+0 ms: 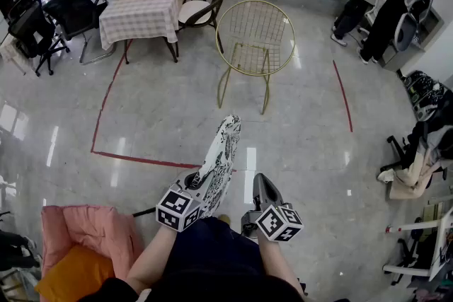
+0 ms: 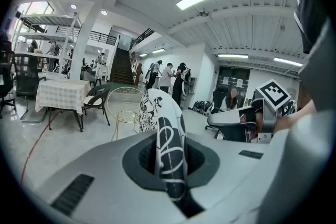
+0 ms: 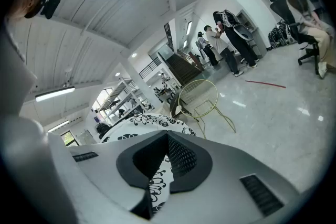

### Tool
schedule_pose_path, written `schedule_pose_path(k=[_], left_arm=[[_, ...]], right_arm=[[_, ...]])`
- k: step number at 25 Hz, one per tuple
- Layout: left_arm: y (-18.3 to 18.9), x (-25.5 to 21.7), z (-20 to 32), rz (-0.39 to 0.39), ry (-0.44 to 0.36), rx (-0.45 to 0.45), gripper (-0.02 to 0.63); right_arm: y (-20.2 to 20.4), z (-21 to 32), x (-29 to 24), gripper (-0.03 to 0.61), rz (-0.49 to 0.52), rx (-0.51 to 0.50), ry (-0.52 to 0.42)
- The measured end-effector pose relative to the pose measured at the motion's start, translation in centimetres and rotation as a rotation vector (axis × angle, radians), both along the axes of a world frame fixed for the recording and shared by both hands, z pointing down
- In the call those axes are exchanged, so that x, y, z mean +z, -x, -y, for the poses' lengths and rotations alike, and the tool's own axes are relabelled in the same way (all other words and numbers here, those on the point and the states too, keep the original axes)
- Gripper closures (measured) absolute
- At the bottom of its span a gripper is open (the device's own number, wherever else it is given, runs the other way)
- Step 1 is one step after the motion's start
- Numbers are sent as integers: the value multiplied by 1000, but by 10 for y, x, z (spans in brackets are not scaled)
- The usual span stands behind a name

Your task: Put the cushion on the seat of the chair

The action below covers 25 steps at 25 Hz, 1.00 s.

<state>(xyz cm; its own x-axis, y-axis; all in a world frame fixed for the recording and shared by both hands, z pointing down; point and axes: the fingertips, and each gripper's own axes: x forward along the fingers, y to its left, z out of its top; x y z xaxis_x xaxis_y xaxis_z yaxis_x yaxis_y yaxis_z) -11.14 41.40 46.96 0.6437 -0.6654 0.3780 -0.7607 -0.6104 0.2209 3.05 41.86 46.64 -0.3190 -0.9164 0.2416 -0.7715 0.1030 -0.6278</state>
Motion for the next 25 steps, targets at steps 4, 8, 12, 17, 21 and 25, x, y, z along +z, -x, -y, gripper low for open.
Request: schedule_pose_path(k=[4,8,12,17,21,25], left_arm=[[-1,0,-13,-6,-11,3,589],[-9,1,-19,22,-34,14,589],[-17,-4,-18,30,-62,33,589],[-24,-5,-14,24,-65,59,589],[-31,-1,-9,19,-49,77,589],[-34,6,-4,14,-25,95,589]], right_arm=[[0,-13,4,555,-1,6,-6],[-3,-20,1,555,-12,-3,-32],[-10,-22,0,555,-55,8,-34],[-21,-28,2,555,-45,26,-23],[-26,-25,7,555,-36,30,-5],[-26,-17,12,555,-21,38,10]])
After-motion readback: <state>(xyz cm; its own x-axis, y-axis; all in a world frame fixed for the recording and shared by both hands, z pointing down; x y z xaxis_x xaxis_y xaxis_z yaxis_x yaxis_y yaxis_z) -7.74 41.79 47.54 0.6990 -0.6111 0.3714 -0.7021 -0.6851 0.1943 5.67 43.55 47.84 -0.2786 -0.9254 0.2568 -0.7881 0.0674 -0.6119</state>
